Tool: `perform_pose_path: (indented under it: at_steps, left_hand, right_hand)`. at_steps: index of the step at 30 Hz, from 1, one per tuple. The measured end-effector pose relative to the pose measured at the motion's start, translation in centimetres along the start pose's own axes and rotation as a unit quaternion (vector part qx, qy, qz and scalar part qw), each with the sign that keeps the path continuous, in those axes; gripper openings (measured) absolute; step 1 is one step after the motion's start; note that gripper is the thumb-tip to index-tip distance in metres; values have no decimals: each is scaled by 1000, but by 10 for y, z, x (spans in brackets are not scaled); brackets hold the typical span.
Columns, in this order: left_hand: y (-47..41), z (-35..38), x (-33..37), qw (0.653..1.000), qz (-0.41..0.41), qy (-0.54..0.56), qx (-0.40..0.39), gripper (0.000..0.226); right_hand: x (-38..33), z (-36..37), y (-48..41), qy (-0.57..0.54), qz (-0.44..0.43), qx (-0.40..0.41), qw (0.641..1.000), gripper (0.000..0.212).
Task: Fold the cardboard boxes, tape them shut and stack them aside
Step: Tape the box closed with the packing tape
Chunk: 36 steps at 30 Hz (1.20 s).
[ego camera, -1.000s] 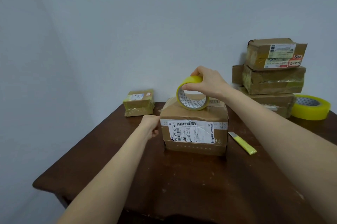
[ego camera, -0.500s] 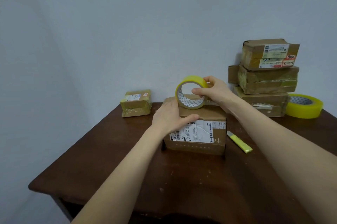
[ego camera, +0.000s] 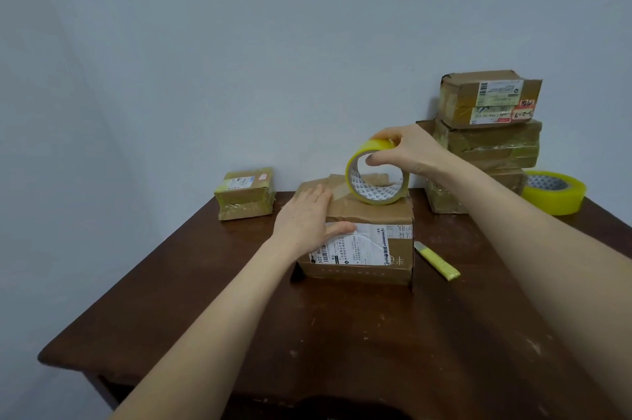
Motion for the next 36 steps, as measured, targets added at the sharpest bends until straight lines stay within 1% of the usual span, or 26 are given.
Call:
perform_pose_path:
  at_steps: [2, 4, 6, 8, 9, 11, 13, 16, 20, 25, 27, 29, 31, 36]
  left_hand:
    - [0, 1, -4, 999, -17, 25, -18, 86]
    - [-1, 1, -4, 999, -18, 19, -34, 85]
    - [-2, 0, 1, 998, -15, -26, -52, 84]
    - [-9, -3, 12, 997, -17, -44, -57, 89]
    - [-13, -4, 18, 998, -13, -33, -49, 93]
    - [-18, -5, 31, 1000, 2, -13, -27, 101]
    - [-17, -3, 39, 999, 26, -23, 0, 106]
    - [-14, -3, 38, 998, 48, -39, 14, 104]
    - [-14, -1, 37, 997, 61, -37, 3, 103]
    - [-11, 0, 34, 998, 58, -23, -12, 105]
    - [-9, 0, 34, 998, 60, -25, -21, 105]
    - [-7, 3, 30, 997, 53, -18, -46, 101]
    - [-2, 5, 25, 997, 41, -5, -63, 98]
    - [-1, 6, 26, 997, 50, 2, -67, 93]
  right_hand:
    - [6, 1, 2, -4, 8, -9, 1000, 38]
    - [19, 3, 11, -59, 34, 9, 998, 48]
    - [33, 6, 25, -167, 70, 59, 982, 44]
    - [38, 11, 36, -281, 84, 104, 950, 35]
    - [38, 12, 38, -311, 84, 119, 939, 32]
    - [36, 13, 40, -330, 78, 132, 931, 30]
    - [35, 12, 41, -324, 72, 129, 934, 33]
    - [34, 9, 45, -286, 63, 116, 949, 35]
    - [25, 3, 41, -230, 52, 101, 966, 34]
    - [19, 5, 36, -208, 52, 78, 974, 32]
    - [16, -1, 34, -187, 46, 83, 978, 31]
    - [19, -17, 34, -161, 48, 91, 982, 30]
    - [21, -26, 34, -138, 51, 68, 987, 31]
    - [11, -31, 31, -85, 46, 26, 995, 32]
Point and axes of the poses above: each hand's wrist, its own y-axis away from the middle knuckle, its own z-axis out of the palm, x = y × z, the point moved 8 cm from there along -y, towards the middle knuckle, and after that the axes turned 5 degrees about -z, right-handed, at the moved point
